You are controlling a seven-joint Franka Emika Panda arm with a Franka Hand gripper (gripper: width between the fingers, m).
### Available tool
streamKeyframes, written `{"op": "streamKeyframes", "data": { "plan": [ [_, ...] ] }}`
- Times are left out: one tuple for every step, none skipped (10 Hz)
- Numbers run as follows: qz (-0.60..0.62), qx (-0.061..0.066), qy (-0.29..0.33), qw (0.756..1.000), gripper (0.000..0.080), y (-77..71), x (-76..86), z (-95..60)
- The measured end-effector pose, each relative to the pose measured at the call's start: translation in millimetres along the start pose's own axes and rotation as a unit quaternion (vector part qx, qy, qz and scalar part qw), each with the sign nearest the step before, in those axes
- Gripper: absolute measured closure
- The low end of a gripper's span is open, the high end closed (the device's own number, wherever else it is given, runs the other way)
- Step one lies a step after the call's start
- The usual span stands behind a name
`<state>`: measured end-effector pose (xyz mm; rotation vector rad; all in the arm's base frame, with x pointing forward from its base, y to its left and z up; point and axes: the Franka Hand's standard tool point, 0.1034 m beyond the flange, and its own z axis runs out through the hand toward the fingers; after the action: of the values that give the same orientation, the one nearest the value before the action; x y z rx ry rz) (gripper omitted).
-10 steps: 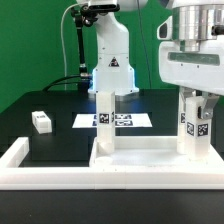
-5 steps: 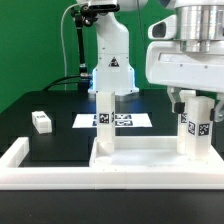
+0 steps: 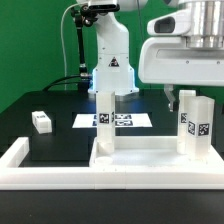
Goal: Assemble desk
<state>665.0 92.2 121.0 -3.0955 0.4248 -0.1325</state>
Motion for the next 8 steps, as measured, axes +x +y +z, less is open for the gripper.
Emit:
{"op": "streamKeyframes", "data": {
  "plan": [
    [-0.003,0.008,-0.004,1.0,0.0151,1.5,-0.7,-2.5],
    [-0.03,0.01,-0.004,0.999,0.0151,-4.7,-1.7,-3.8],
    [-0.058,0.013,-0.002,0.998,0.0151,-9.2,-4.0,-1.8],
    [-0.074,0.013,0.002,0.997,0.0151,-8.8,-3.7,0.3],
    [-0.101,0.01,0.003,0.995,0.0151,-8.6,-3.9,0.9],
    [-0.094,0.01,0.003,0.996,0.0151,-8.3,-3.8,0.9],
    [-0.086,0.01,0.003,0.996,0.0164,-8.3,-3.8,0.9],
    [-0.074,0.01,0.003,0.997,0.0164,-8.5,-3.9,1.0]
  ]
}}
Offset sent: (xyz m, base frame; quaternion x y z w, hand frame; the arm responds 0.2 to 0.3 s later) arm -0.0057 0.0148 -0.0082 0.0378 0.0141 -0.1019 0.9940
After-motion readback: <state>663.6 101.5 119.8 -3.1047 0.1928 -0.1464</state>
